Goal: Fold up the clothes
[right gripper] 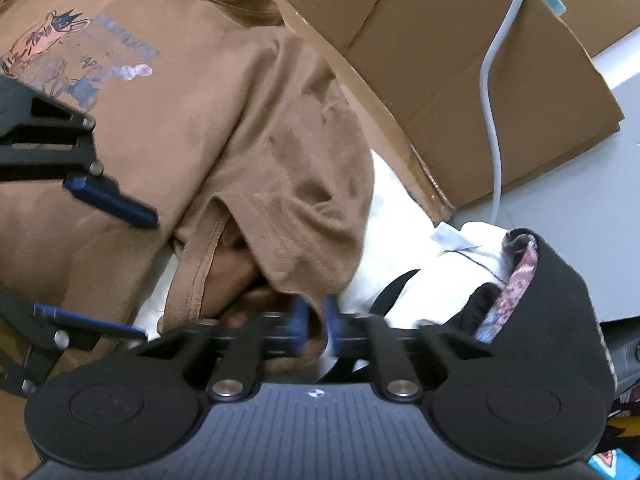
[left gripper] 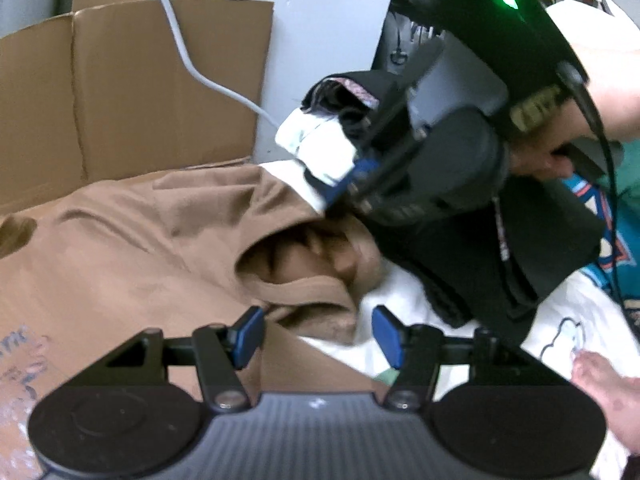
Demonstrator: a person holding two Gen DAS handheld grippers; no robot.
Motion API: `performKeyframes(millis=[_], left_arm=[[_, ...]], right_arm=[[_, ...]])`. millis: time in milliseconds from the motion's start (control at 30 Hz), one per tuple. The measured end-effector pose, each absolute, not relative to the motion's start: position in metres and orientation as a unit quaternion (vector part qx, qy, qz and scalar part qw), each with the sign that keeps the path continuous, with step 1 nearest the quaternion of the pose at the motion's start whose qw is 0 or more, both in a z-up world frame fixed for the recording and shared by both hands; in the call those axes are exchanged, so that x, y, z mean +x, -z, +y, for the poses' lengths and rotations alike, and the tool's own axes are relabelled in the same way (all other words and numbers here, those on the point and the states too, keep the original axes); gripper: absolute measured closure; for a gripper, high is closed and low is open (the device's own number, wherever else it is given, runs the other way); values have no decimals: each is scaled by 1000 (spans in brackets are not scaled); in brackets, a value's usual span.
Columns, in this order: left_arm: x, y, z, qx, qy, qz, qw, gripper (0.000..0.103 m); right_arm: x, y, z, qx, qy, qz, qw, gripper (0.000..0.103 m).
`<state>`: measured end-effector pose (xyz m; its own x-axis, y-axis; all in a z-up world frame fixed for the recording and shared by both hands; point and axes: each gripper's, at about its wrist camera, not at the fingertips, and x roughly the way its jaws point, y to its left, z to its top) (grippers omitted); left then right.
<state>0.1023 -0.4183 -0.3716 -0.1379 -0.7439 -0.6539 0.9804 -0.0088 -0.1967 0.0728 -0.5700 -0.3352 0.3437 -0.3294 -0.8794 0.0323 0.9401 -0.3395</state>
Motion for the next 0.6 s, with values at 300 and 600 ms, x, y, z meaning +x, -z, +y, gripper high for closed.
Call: performKeyframes(millis=[300, 600], left_arm=[[89, 369, -429, 209, 681, 296, 636, 40], [80, 383, -438, 236, 679, 289, 632, 40]], right_arm=[[68, 270, -612, -126, 169, 497, 842, 101], [66, 253, -643, -73, 177, 484, 854, 100]])
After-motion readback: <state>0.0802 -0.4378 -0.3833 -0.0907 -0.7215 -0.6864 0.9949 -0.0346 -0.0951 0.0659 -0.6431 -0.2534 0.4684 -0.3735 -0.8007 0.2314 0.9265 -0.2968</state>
